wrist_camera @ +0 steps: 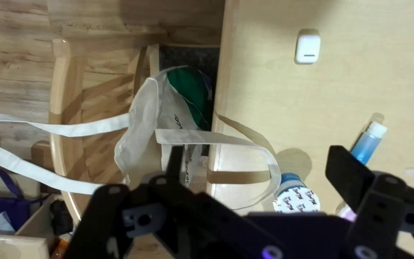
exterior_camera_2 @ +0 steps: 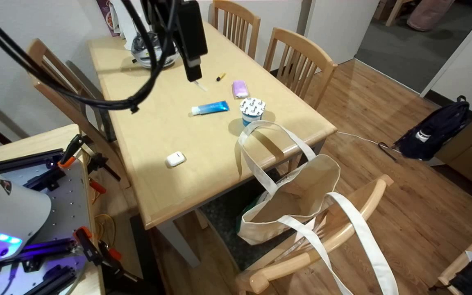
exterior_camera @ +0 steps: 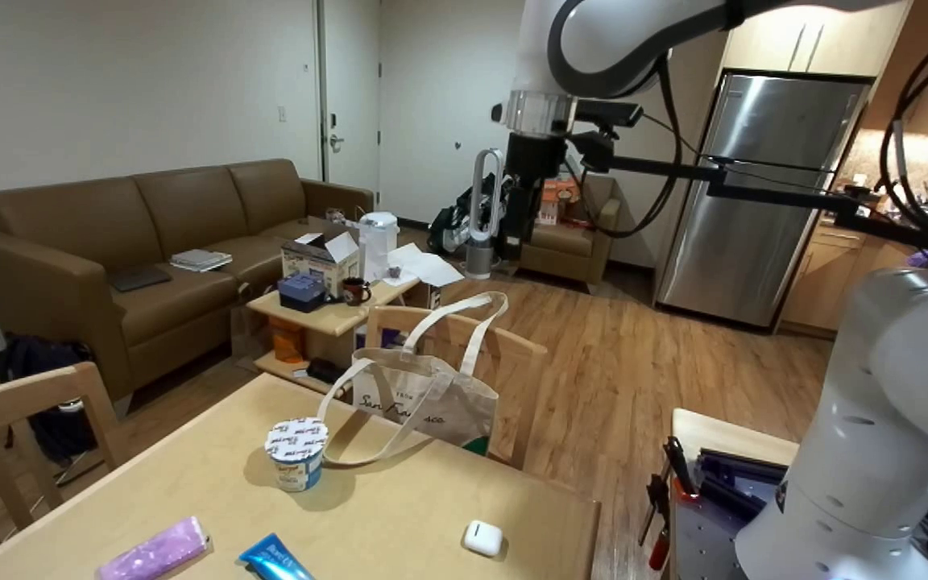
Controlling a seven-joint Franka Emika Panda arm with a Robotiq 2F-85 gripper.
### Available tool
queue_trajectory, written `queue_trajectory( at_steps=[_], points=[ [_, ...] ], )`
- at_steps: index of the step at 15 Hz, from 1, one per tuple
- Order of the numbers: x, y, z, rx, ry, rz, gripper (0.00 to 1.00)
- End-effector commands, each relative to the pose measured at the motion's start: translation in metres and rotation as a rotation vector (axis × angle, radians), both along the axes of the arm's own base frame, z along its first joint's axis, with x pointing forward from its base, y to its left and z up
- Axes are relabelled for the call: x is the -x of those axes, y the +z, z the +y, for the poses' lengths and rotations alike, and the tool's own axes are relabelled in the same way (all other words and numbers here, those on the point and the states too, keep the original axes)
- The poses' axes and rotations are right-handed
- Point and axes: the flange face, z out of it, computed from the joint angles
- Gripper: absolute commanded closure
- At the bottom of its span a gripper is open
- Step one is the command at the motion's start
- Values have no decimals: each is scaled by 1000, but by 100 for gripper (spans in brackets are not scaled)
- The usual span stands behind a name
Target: Move the blue tube to the front right side of the table
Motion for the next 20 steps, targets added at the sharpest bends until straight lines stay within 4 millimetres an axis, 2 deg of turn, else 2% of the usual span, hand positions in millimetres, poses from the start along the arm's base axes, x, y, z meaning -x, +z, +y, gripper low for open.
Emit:
queue_trajectory(
  at_steps=[1, 3, 5, 6, 7, 9, 11, 12, 16, 20],
  points=[
    [-38, -27, 42, -30, -22, -18, 0],
    [-54, -47, 73, -22, -9, 5, 0],
    [-64, -63, 96, -16, 16, 42, 0],
    [-67, -67, 99, -28, 26, 52, 0],
    [-52, -61, 94, -3, 36, 45, 0],
    [-56, -69, 99, -2, 47, 60, 0],
    [-55, -67, 96, -2, 40, 55, 0],
    [-55, -68, 96, 15, -24, 50, 0],
    [-76, -105, 138, -22, -72, 53, 0],
    [-98, -155, 198, -21, -48, 63, 0]
  ],
)
